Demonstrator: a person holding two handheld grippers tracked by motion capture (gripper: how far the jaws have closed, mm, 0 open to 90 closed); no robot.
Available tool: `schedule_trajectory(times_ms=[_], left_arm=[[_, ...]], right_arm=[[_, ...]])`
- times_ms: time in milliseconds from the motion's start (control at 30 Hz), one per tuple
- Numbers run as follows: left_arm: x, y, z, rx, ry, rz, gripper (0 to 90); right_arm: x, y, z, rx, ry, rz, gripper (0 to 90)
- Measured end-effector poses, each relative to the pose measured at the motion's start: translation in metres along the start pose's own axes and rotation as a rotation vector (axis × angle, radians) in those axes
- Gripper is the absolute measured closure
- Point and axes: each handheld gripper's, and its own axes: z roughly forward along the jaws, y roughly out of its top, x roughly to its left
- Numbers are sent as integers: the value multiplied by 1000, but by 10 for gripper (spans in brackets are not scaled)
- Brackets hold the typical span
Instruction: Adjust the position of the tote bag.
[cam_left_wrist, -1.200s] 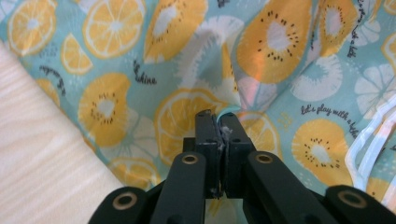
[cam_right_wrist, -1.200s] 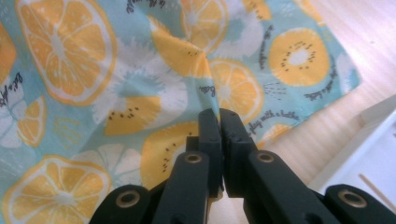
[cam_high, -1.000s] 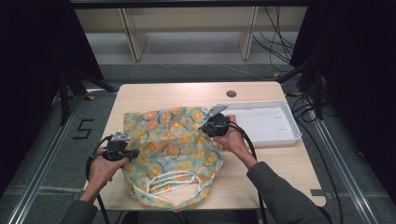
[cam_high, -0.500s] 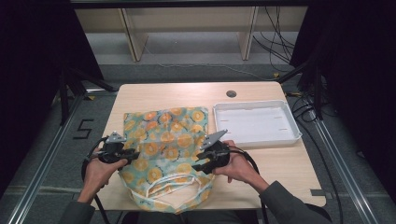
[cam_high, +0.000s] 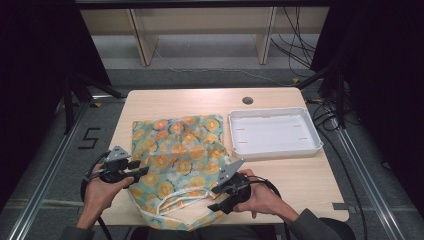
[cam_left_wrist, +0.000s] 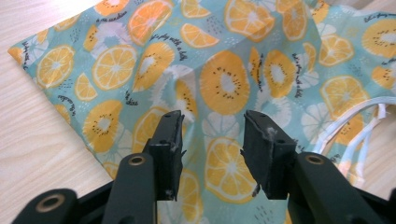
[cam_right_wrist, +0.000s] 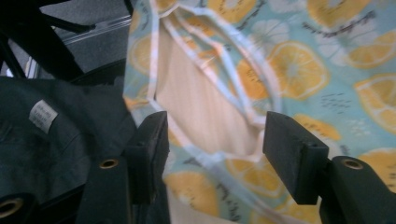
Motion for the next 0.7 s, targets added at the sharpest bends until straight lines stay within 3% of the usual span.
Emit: schedule_trajectory(times_ms=[67,133,200,300,367,400,433,467,533,700], left_arm=[[0,0,-2,14,-1,2,564],[1,-1,-3,0,5,-6,558],[2,-3,-4,-10,13,-9,555],[3,-5,-5,-9,10,-15,552],[2,-6,-4,-12,8,-19,549],[2,-6,-5,-3,4,-22,547],[2,-6,-5,-3,7,-19,544],[2,-6,-5,-3,7,-19,541],[2,-6,-4,-5,9,-19,538],[3,-7,-5,-5,11,-16,531]], right_arm=[[2,-2,2,10,8,-2,391],[5,-5,12,41,29,-59,366],[7,-7,16,73,18,-89,343],[12,-10,23,124,19,-71,332],[9,-12,30,127,30,-126,328],[11,-13,32,142,29,-108,327],[14,-15,34,170,26,-58,327],[14,-15,34,170,26,-58,327],[11,-17,40,178,20,-108,371],[9,-18,37,189,22,-193,720]])
